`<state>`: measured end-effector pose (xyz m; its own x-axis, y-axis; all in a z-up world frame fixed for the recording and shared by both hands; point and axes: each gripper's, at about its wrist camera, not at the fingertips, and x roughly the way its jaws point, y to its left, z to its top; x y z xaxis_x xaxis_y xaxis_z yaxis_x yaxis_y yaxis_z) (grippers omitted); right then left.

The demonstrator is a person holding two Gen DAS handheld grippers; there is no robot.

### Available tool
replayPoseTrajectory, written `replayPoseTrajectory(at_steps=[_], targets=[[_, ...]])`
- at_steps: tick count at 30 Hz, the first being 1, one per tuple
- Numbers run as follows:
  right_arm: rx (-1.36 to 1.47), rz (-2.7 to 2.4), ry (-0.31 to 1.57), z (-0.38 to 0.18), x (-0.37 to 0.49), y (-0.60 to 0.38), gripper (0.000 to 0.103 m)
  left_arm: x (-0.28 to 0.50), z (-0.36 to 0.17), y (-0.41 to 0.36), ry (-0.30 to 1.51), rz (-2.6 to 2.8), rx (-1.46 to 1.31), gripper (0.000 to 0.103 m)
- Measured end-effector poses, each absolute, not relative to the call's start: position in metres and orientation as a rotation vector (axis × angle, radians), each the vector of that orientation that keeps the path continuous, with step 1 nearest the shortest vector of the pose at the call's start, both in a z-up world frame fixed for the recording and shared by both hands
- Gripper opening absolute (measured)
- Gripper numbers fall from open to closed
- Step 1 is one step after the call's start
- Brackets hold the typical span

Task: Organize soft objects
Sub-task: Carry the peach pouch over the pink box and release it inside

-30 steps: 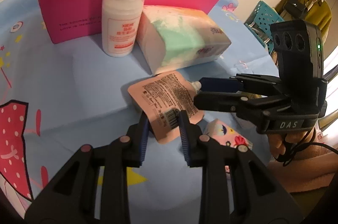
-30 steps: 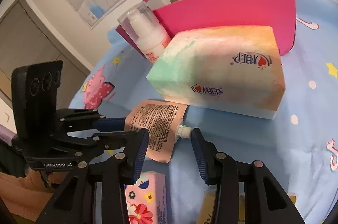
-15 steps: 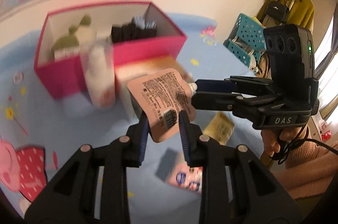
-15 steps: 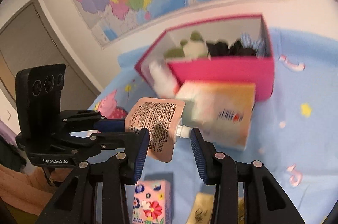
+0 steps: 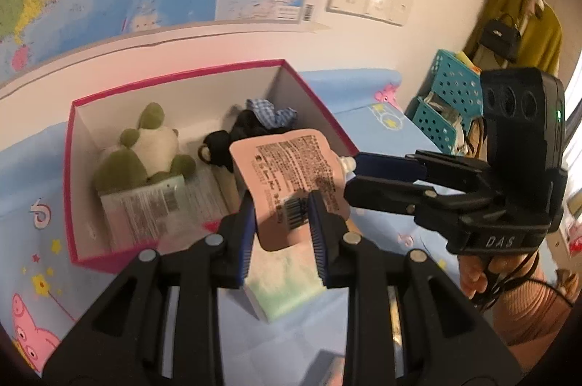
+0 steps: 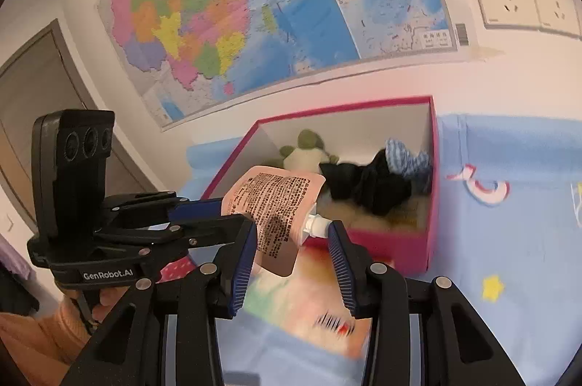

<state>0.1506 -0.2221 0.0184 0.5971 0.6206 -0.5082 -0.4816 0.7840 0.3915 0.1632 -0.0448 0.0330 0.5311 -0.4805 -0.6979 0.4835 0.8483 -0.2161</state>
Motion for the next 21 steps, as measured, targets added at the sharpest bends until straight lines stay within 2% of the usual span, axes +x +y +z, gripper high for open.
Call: replayPoseTrajectory(at_steps=[13, 21], targets=[[0.257, 0.632, 0.732, 0.003, 0.207, -0.203, 0.042, 0.22, 0.008, -0.031, 0.92, -0.49, -0.081, 0.03], [0.283, 0.635, 0.728, 0.002, 0.193, -0.215, 0.042, 0.204, 0.013, -0.023, 0.881, -0.473, -0.065, 0.03]])
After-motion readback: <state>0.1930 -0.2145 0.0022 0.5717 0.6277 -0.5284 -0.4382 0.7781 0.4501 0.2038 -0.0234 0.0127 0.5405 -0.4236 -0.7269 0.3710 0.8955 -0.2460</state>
